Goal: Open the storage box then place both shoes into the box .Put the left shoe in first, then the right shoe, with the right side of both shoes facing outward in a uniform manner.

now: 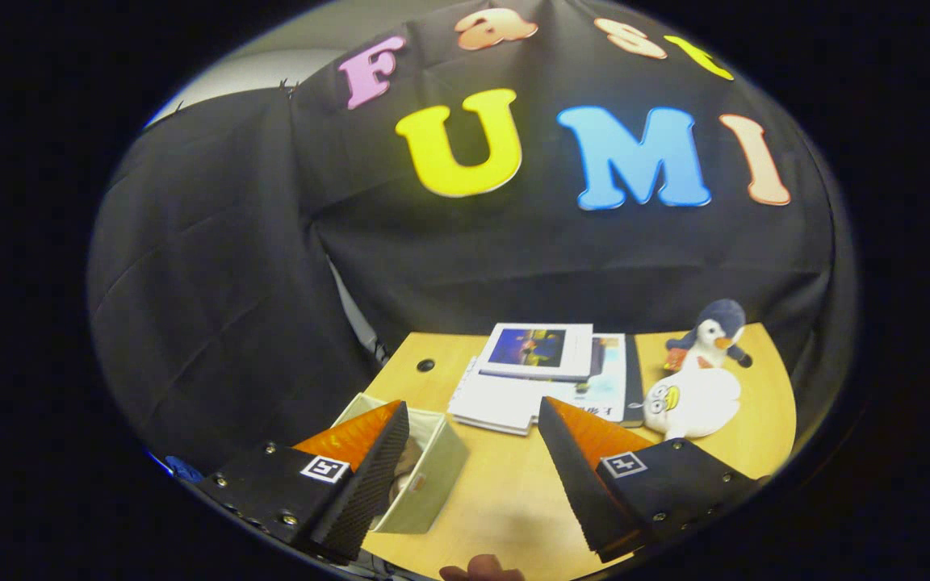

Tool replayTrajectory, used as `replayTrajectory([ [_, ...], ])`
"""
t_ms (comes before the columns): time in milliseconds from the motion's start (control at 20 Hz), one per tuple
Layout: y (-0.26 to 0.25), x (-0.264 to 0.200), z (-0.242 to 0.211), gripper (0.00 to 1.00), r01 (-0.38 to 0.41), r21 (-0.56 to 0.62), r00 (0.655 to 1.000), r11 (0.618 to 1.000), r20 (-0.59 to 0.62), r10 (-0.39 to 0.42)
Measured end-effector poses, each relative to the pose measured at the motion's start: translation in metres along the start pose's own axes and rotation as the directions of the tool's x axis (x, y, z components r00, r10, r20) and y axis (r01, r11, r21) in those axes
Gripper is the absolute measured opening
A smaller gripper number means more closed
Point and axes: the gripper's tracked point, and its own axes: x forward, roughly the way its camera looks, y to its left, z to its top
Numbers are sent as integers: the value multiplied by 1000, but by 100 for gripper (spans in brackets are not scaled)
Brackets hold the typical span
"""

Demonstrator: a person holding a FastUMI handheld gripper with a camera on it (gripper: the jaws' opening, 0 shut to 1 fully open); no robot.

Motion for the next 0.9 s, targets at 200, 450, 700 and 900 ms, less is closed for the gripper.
replayTrajectory([
  [200, -65, -50, 43, 98, 129, 30, 966, 991, 221, -132],
  [450, -130, -95, 51, 98, 243, 90, 885, 966, 387, -259],
  [700, -181, -115, 54, 98, 291, 71, 829, 954, 479, -289],
  [900, -213, -114, 54, 98, 280, 65, 826, 958, 492, -275],
])
